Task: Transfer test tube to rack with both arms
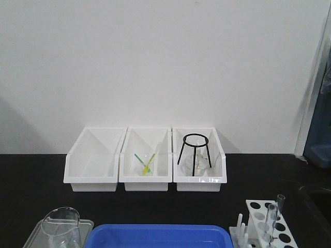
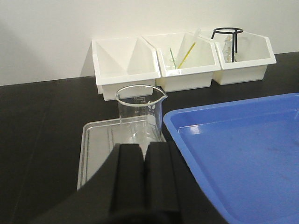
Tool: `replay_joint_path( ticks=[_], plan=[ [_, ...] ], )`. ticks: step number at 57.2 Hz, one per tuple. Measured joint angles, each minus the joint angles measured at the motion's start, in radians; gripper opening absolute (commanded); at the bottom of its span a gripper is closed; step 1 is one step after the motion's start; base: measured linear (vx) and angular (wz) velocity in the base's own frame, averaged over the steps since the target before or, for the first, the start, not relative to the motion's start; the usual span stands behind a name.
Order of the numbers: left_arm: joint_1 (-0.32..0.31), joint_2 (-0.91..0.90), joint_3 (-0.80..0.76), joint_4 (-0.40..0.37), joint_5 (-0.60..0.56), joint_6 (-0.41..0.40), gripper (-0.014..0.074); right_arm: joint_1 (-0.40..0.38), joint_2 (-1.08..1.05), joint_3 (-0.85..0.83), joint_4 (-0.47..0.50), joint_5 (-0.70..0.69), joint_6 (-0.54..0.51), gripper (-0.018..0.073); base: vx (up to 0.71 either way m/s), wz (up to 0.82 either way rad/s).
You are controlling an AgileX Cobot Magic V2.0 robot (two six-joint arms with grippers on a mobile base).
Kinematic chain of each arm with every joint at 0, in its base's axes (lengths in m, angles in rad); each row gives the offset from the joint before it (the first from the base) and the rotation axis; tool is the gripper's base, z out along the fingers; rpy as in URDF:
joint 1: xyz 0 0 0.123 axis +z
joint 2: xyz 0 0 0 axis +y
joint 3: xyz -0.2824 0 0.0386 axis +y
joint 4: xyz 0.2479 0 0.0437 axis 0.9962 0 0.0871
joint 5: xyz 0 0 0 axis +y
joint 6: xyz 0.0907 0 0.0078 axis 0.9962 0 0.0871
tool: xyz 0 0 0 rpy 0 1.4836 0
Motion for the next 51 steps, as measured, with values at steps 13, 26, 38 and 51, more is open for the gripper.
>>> replay_joint_path(
  ticks=[13,26,38,51],
  plan=[
    [0.0,0.0,0.0,0.0,0.0,0.0,-0.0007,0.0,0.0,0.0,0.0,0.0,0.0,-0.0008,0.0,0.0],
    [0.0,0.0,0.0,0.0,0.001,0.0,-0.0007,0.0,-0.033,0.08,0.108,-0.036,-0.034,-0.0008,0.0,0.0],
    [0.0,0.0,0.0,0.0,0.005,0.001,-0.0007,0.0,-0.2,0.339,0.209,-0.076,-0.129,-0.0008,0.0,0.0],
    [0.0,0.0,0.0,0.0,0.007,0.001,-0.0007,0.0,-0.221,0.35,0.231,-0.021,-0.143,-0.0008,0.0,0.0]
  ],
)
